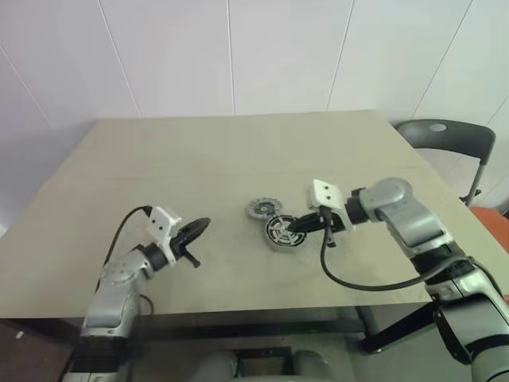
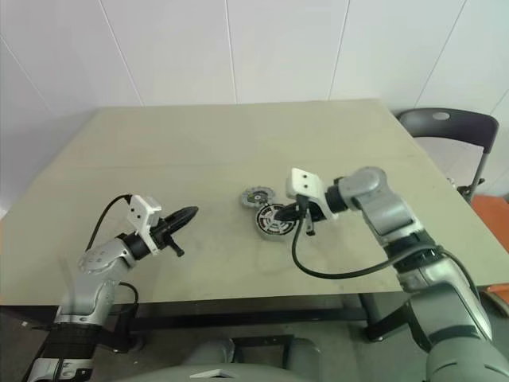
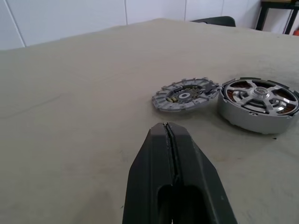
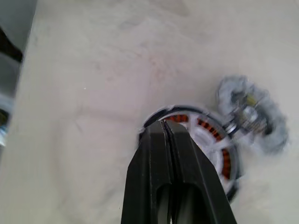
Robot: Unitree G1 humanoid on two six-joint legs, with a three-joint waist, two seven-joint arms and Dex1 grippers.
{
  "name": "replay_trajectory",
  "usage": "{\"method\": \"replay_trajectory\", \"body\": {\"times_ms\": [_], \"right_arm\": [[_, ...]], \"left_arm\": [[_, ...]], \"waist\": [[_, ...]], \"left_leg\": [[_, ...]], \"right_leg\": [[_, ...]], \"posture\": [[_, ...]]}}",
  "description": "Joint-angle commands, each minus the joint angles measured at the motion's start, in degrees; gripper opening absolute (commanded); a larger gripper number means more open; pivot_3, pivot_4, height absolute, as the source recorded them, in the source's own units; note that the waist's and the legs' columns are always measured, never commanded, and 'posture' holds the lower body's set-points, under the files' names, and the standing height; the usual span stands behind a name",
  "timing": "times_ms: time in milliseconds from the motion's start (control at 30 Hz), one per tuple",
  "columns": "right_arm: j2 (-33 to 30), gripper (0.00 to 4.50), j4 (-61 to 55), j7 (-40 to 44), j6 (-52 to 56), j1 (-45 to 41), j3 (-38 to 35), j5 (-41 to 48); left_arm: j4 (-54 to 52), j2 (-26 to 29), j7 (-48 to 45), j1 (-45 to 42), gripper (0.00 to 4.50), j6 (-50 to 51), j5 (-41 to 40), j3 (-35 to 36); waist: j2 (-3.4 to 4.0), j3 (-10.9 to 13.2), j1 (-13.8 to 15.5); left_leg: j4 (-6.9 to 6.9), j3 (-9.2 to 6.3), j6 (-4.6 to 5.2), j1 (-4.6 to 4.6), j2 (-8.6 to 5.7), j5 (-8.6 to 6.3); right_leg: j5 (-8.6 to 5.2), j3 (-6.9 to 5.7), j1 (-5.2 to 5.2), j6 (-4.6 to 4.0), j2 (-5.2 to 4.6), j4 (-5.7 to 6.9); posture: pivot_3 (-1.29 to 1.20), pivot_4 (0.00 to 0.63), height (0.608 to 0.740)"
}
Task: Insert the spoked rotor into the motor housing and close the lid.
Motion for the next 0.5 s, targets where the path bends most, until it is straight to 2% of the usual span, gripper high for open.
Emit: {"method": "replay_trajectory", "body": {"times_ms": [33,300,500], "right_arm": [[-0.75,0.61,4.09,2.44,-7.37,-4.3,1.27,-3.91],[-4.84,3.23,8.4,11.45,-17.83,-7.17,5.83,-10.61],[-2.96,3.23,11.02,9.29,-22.9,-7.11,5.44,-13.17]], "left_arm": [[-1.99,-0.53,1.34,-0.84,0.0,-2.14,-0.68,0.57],[-0.76,-1.87,2.82,0.0,0.0,-4.34,1.77,-2.5],[1.75,-1.14,3.33,-0.55,0.0,-6.06,3.13,-2.89]], "waist": [[0.0,0.0,-0.01],[0.0,0.0,-0.08],[0.03,0.02,-0.22]], "left_leg": [[0.0,0.01,0.0,0.01,-0.01,0.0],[-0.13,0.02,0.17,-0.08,-0.03,0.09],[-0.12,0.08,0.17,0.01,0.01,0.09]], "right_leg": [[0.0,0.0,0.01,0.0,-0.01,0.0],[0.12,0.01,-0.15,-0.14,-0.01,0.0],[0.03,0.06,-0.12,-0.04,0.02,0.07]], "posture": [[0.0,0.0,0.74],[0.0,0.0,0.74],[0.0,0.0,0.74]]}}
